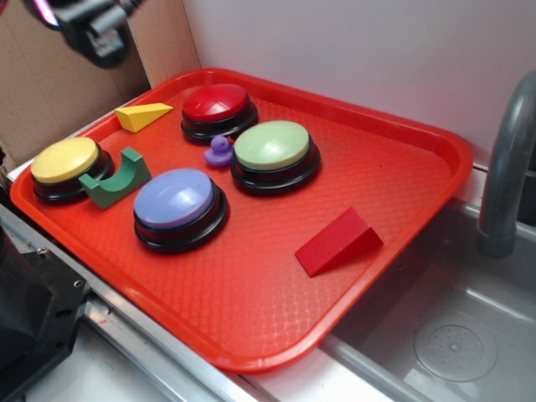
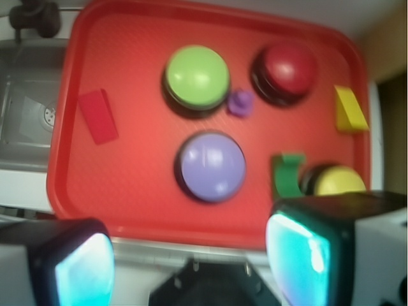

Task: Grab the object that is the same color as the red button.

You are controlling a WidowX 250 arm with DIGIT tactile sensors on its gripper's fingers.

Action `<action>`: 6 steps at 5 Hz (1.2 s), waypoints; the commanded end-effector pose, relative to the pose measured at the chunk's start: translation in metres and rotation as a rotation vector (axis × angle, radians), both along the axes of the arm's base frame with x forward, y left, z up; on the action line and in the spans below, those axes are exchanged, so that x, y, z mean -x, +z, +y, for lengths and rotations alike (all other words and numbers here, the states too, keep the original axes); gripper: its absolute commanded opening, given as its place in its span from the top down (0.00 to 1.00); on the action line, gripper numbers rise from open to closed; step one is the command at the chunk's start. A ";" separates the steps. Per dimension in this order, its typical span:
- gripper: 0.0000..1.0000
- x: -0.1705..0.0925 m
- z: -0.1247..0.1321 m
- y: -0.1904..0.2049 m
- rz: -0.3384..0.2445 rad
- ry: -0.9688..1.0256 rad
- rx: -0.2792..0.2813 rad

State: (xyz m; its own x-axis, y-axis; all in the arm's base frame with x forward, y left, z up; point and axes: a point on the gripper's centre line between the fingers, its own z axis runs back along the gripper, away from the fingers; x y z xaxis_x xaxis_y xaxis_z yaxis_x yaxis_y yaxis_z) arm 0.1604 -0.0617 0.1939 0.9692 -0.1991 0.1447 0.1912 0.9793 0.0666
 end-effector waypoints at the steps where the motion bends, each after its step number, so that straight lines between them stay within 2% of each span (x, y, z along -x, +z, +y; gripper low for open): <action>1: 0.00 -0.035 -0.050 -0.052 -0.077 -0.082 0.012; 2: 0.00 -0.047 -0.065 -0.080 -0.092 -0.137 0.037; 3: 0.00 -0.060 -0.083 -0.112 -0.037 -0.179 0.085; 4: 0.00 -0.067 -0.098 -0.138 0.014 -0.188 0.089; 6: 0.00 -0.069 -0.108 -0.156 0.033 -0.183 0.090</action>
